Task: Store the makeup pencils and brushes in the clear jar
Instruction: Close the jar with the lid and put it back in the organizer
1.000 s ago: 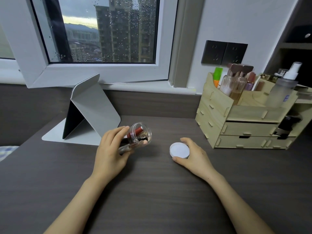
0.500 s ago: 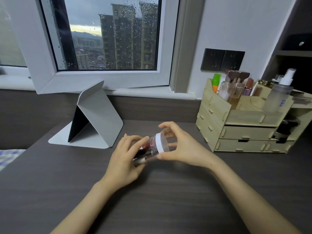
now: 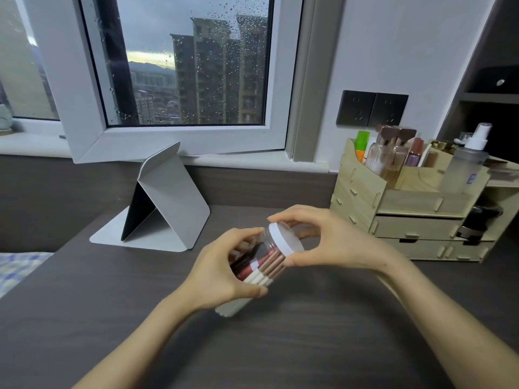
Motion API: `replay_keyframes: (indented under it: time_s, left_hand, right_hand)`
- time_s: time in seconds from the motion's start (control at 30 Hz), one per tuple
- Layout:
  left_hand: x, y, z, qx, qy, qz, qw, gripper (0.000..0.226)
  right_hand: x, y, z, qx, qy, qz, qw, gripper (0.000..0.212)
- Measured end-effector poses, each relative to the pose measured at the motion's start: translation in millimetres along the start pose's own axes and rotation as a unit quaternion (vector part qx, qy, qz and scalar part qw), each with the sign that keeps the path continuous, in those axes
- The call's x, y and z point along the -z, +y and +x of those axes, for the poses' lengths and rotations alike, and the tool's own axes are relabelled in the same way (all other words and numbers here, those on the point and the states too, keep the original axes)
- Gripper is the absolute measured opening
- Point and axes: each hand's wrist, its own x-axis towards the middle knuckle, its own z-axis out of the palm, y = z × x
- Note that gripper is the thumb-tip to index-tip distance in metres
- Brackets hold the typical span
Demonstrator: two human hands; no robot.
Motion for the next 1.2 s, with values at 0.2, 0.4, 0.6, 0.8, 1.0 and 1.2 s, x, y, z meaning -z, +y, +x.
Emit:
replay_keyframes:
  time_s: [0.2, 0.4, 0.6, 0.8, 1.0, 1.2]
  left_hand:
    - [3, 20, 4, -0.06, 0.049, 0.099, 0.992, 0.081]
    - [5, 18, 6, -0.086, 0.054, 0.152, 0.983, 0.083]
    - [1, 17, 6, -0.08, 0.046, 0.152, 0.984, 0.085]
    - [-1, 17, 8, -0.083, 0.04, 0.156, 0.983, 0.083]
    - [-7, 19, 13, -0.086, 0.069, 0.157, 0.981, 0.082]
    - [-30, 35, 31, -0.09, 0.125, 0.135, 0.979, 0.082]
  right_hand:
    - [-7, -12, 13, -0.071, 0.115, -0.071, 0.988, 0.046]
    - [5, -8, 6, -0.101, 0.016, -0.083, 0.991, 0.072]
    - [3, -9, 6, -0.094, 0.056, -0.163, 0.981, 0.072]
    - [-1, 1, 10, -0.057, 0.034, -0.105, 0.992, 0.046]
    - [-6, 3, 9, -0.078, 0.109, -0.107, 0.985, 0.061]
    - [-3, 5, 9, -0.08, 0.247, -0.091, 0.961, 0.046]
